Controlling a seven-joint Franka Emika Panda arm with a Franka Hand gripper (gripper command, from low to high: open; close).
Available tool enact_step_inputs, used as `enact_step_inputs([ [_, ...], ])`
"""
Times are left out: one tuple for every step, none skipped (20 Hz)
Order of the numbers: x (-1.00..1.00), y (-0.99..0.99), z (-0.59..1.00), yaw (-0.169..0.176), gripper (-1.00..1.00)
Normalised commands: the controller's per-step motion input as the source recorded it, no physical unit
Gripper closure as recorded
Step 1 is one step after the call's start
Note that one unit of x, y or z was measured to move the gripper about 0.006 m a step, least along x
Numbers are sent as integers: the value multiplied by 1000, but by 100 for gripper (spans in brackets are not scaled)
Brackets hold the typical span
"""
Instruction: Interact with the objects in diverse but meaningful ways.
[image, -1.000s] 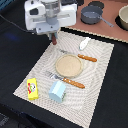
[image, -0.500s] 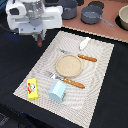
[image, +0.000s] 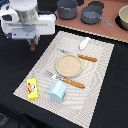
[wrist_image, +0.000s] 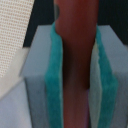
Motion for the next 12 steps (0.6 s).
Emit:
enact_step_inputs([
  [-83,-11,-306,0,100],
  [-9,0,-280,0,100],
  [-3,0,-283,0,100],
  [0,0,-297,0,100],
  [0,0,-314,0,100],
  [-14,-20,-337,0,100],
  [0,-9,-331,0,100],
  [0,-9,-309,0,100],
  [0,-17,-311,0,100],
  [0,0,-300,0,100],
  [0,0,-303,0,100],
  [0,0,-297,0,100],
])
